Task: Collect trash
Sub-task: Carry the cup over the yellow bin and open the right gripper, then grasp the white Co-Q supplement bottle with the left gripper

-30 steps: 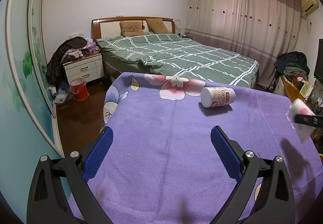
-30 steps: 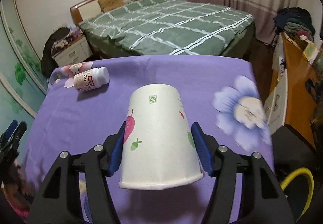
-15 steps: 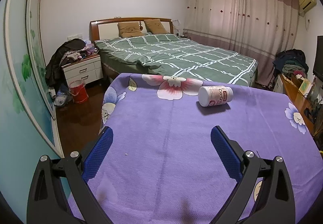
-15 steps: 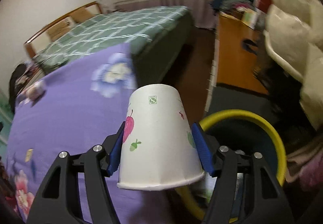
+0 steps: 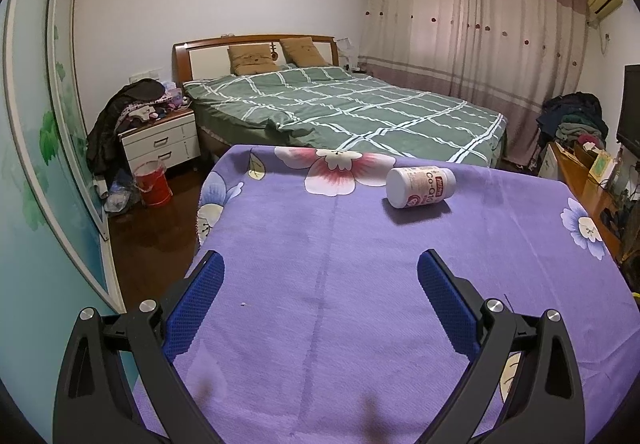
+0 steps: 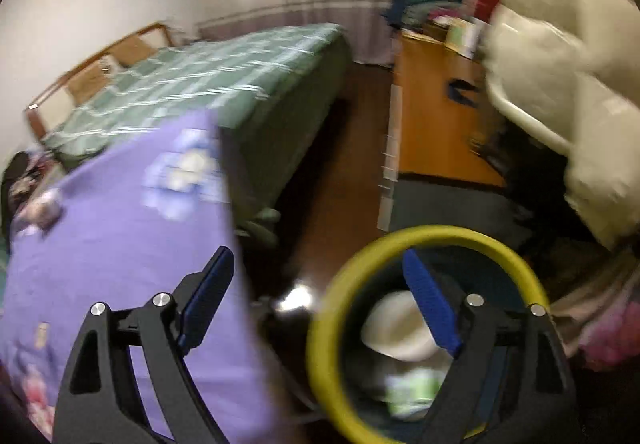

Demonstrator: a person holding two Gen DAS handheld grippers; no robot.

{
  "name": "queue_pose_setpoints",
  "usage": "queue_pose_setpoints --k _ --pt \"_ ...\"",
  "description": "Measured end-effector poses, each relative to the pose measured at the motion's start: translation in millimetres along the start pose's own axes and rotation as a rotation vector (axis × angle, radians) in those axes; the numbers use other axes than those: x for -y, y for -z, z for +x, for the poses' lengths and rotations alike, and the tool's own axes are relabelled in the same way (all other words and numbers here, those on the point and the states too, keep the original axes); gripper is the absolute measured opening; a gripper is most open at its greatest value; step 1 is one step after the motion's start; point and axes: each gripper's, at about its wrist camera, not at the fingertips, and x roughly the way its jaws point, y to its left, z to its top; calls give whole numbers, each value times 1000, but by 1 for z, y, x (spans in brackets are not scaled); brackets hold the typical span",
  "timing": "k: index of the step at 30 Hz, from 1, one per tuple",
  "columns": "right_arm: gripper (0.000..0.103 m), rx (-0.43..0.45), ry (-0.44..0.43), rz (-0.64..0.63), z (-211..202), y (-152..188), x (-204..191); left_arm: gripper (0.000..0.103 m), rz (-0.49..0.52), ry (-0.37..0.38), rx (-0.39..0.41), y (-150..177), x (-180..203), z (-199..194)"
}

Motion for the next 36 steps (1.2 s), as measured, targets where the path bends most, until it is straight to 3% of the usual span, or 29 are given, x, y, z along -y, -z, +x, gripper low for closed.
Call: queue_pose_setpoints --k 6,10,16,21,28,36 --pt "82 23 -163 -131 23 -31 -111 96 46 -2 -24 4 10 7" --pt "82 21 -208 -196 38 -35 -156 96 56 11 -43 3 16 9" --pt "82 -14 -223 -170 52 -30 -145 96 93 66 -128 -15 36 24" --pt "82 9 -221 -160 48 -27 -144 96 99 81 -177 -41 68 50" --pt "82 -13 -232 -150 52 -25 -141 98 60 -50 -223 -62 119 104" --pt "82 -33 -246 -145 60 -21 -142 98 -32 -178 -240 -74 135 154"
